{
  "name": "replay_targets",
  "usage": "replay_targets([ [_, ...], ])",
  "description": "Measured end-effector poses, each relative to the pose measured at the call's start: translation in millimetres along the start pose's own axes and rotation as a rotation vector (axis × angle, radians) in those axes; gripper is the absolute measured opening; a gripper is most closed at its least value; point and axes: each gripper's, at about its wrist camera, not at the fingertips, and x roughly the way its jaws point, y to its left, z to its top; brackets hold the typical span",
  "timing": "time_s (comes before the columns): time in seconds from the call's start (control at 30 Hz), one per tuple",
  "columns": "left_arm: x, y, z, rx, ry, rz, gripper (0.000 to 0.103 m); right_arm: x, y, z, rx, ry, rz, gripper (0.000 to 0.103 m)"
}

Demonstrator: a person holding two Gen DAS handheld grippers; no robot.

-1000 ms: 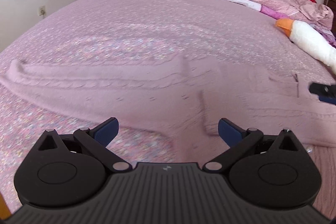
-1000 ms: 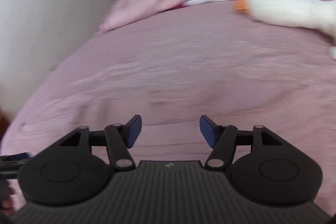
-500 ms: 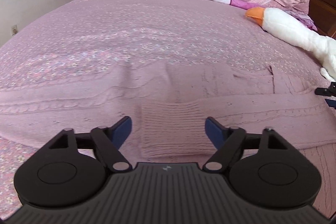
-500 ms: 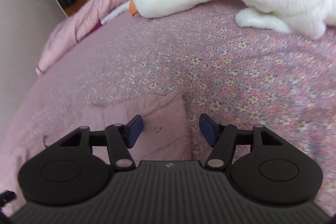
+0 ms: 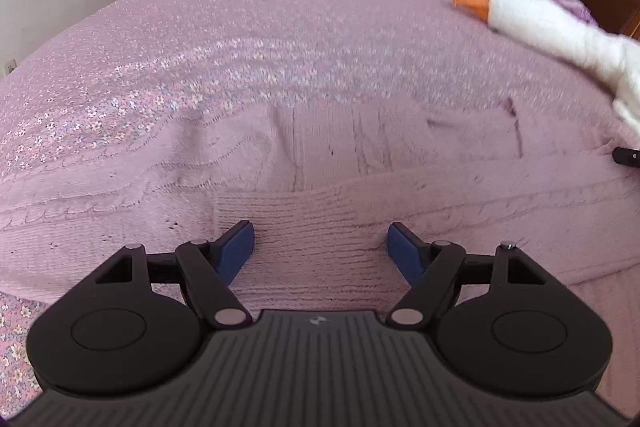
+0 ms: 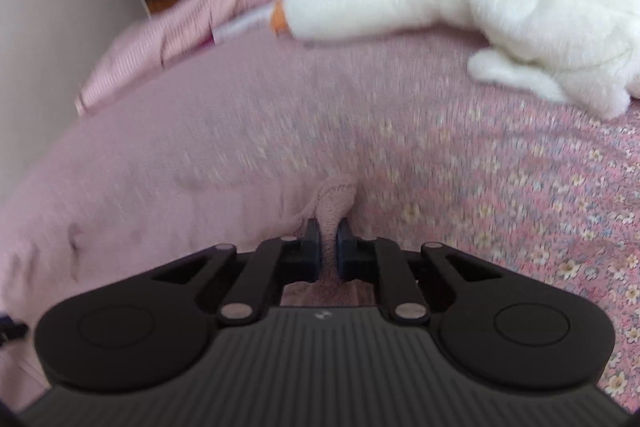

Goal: Fold small clothes
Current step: 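Lay the sleeve across the cardigan body and open the right gripper, then move the left gripper to the other sleeve cuff of the cardigan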

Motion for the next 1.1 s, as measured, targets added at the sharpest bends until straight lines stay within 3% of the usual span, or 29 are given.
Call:
replay_targets([
  [0.13,3,-1,-1,0.014,-0.004,0.011,0.08,1,0,5,0.035,0.005,-0.021,0.019],
  [0.3,-8,8,2,-0.023,0.003,0.007,0.081,-22,7,3,0.044,-0.029,-0.041,0.045],
  [0.37,-17,13,3,-0.036,-0.003,0.019,0.081,-37,11,0,0.042,-0.045,-0.032,0.049],
  [0.77,-72,70,0,-0.135,-0.006,0.134,0.085,-112,52,-31,0.005,-0.057,0.054,0.057],
  [1.1,-98,127,-8,-0.234,-0.023,0.232,0.086,-124,97,-64,-0.084,-0.023,0.107,0.057],
])
